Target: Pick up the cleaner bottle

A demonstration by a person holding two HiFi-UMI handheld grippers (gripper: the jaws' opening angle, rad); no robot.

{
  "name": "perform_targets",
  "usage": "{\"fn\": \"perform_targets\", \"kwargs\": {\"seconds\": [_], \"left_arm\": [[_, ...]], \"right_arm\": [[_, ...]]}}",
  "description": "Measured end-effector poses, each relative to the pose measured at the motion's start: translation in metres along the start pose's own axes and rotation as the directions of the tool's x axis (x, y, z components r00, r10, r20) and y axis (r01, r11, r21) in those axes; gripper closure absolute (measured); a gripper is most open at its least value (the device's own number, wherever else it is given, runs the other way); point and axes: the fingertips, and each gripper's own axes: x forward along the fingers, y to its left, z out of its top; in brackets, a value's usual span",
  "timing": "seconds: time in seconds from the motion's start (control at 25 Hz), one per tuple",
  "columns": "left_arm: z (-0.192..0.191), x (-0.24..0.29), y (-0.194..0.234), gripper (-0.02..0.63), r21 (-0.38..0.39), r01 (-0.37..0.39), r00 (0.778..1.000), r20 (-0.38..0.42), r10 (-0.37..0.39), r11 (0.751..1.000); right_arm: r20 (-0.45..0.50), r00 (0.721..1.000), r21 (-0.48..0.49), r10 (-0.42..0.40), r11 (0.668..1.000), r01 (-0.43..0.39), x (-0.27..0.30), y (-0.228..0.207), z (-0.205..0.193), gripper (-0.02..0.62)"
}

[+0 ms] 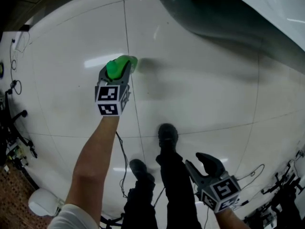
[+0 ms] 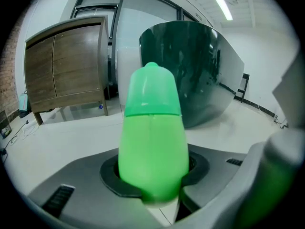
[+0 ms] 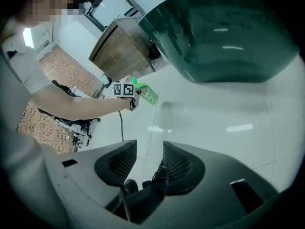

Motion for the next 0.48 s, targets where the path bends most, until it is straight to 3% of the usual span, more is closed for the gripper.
{"fn": "perform_targets", "kwargs": {"seconds": [0.48], "left_arm": [[0.098, -0.07, 0.013, 0.439, 0.029, 0.001, 0.999, 0.049, -0.003, 1.0]], "right_arm": [[0.089, 0.996, -0.075, 0.029, 0.997, -0.022, -0.036, 0.034, 0.048, 0.423]]}}
